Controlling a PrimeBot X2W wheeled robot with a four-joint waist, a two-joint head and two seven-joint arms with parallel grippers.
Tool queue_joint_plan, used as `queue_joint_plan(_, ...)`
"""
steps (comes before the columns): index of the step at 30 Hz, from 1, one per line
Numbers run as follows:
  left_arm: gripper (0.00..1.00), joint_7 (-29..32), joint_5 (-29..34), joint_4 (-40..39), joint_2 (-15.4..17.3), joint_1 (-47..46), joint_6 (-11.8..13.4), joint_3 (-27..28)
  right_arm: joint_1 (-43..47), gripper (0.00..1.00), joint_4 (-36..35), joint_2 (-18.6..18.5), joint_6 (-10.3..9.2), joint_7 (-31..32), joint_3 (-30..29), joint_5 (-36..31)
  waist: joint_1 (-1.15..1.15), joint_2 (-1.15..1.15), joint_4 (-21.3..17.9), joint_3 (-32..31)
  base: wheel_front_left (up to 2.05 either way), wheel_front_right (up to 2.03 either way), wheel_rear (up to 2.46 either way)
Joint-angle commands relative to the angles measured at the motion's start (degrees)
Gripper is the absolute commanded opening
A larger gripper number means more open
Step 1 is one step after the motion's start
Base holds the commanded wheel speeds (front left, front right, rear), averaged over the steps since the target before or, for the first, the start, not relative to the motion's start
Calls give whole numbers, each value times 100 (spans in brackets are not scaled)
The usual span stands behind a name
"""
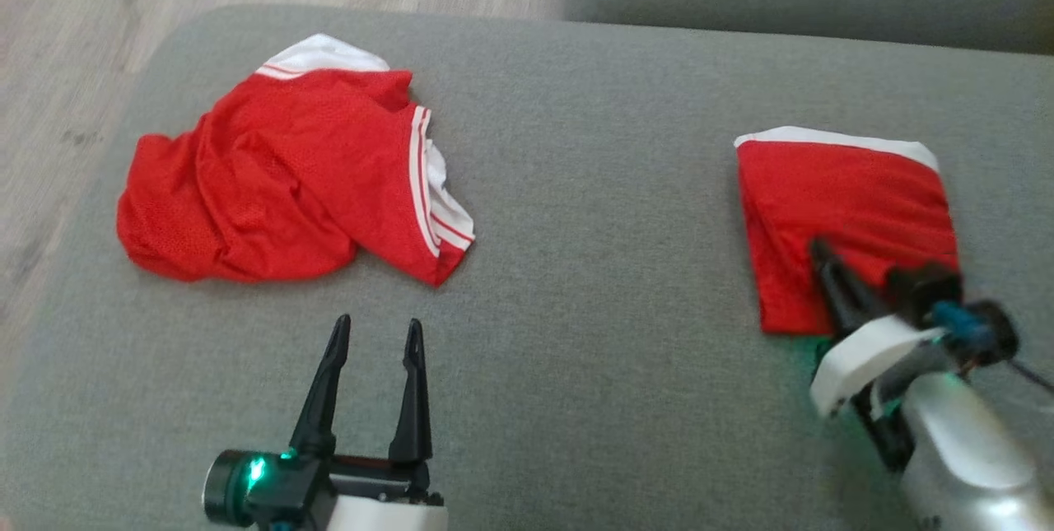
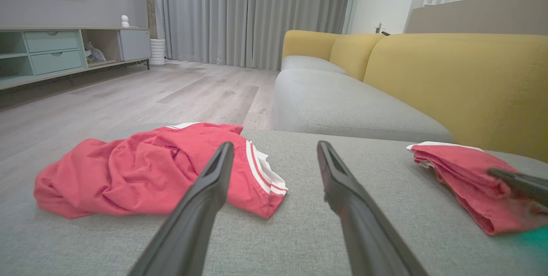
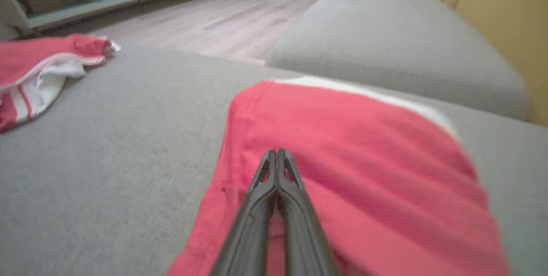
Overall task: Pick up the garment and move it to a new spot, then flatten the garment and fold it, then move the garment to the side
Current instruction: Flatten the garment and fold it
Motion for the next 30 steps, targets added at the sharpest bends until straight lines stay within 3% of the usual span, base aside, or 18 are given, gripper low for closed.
queue_joint_plan(1, 100, -30, -40, -140, -15, -280, 50, 92, -97, 0, 179, -16, -4, -63, 379, 77, -1, 0, 95, 102, 0, 0, 0)
queue_joint_plan(5, 100, -30, -74, -129, -15, -331, 88, 62, -25, 0, 453, 197, -4, -63, 1069, 417, -1, 0, 130, 145, 0, 0, 0)
queue_joint_plan(11, 100, -30, -64, -159, -15, -317, 140, 130, 442, 0, -515, 432, -4, -63, 1580, 1237, -1, 0, 17, 31, 0, 0, 0)
queue_joint_plan(13, 100, -30, -59, -161, -15, -294, 149, 152, 537, 5, -728, 416, -4, -63, 1582, 1297, -1, 0, -25, -15, 0, 0, 0)
queue_joint_plan(14, 100, -30, -57, -165, -15, -267, 158, 178, 638, 43, -939, 397, -4, -63, 1526, 1333, -1, 0, -74, -62, 0, 0, 0)
queue_joint_plan(15, 100, -30, -59, -173, -15, -237, 168, 211, 739, 100, -1159, 379, -4, -63, 1423, 1339, -1, 0, -133, -112, 0, 0, 0)
queue_joint_plan(22, 100, -30, -35, -176, -15, 33, 260, 461, 1681, 100, -2763, 324, -4, -63, 211, 984, -1, 0, -633, -522, 0, 0, 0)
queue_joint_plan(30, 100, -30, -15, -172, -15, 212, 352, 625, 2245, 100, -3074, 247, -4, -63, -591, 824, -1, 0, -906, -747, 0, 0, 0)
